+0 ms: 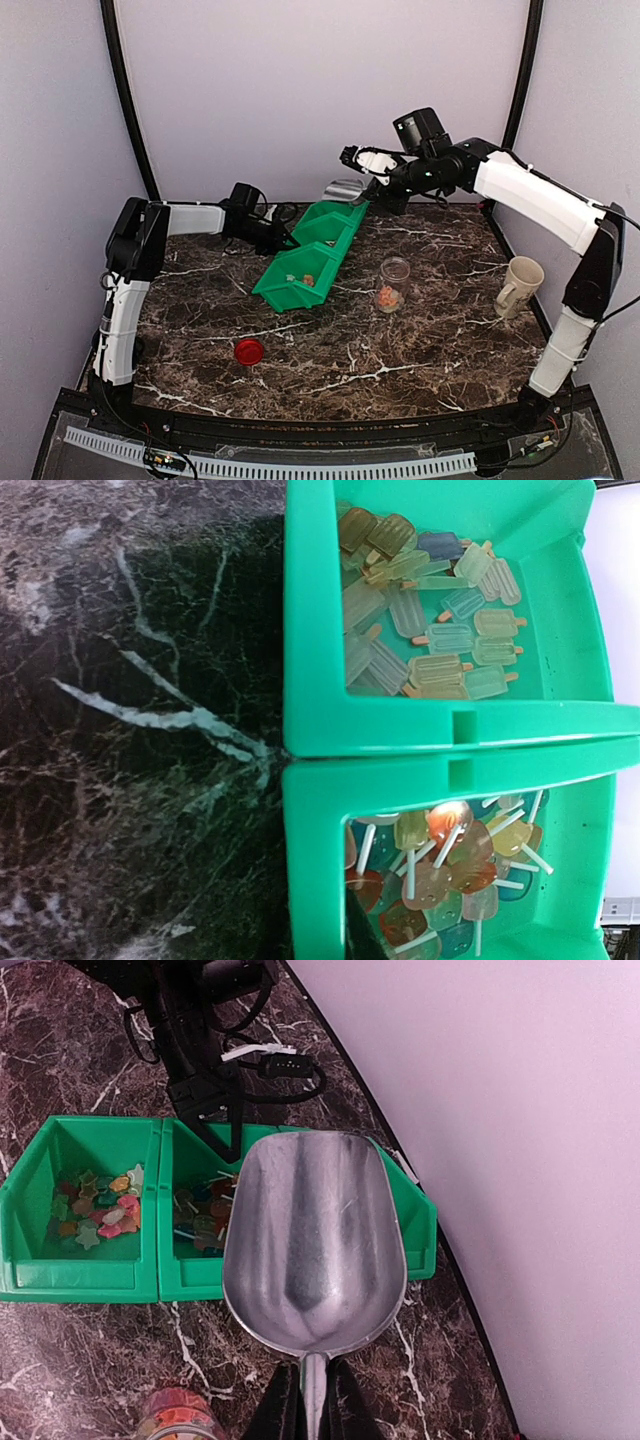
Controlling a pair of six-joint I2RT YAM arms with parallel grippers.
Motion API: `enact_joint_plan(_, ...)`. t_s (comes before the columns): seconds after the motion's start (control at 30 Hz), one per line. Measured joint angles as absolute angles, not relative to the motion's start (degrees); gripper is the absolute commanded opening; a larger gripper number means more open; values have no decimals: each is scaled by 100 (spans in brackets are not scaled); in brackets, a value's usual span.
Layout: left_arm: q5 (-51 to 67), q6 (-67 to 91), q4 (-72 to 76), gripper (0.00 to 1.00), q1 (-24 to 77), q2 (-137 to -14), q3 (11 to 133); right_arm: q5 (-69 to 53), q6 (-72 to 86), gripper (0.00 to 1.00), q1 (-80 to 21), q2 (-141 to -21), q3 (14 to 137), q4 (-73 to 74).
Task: Pack the candies
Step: Adjust the fake candies in the storage box.
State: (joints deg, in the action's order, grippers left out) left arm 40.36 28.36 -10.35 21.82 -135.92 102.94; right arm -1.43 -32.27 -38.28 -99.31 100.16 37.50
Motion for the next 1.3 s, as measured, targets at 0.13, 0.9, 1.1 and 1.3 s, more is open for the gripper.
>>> enact_joint_plan(0.13,3721,2692,-1238,0,2270,-13526,10346,-34,-3256,0,-3966,-10221,10359,4064)
enact_joint_plan(0.9,1096,1275,-3208,0,2724,-13332,11288,799,-3516,0,-4125,-10965,10259,4687)
enact_joint_plan(1.1,899,1164,-3400,0,2757,-13332,11399,794,-3535,0,-4128,-11074,10125,4676)
enact_joint_plan(1.3,735,1107,-3575,0,2799,-13332,11533,777,-3557,0,-4163,-11257,10116,4657)
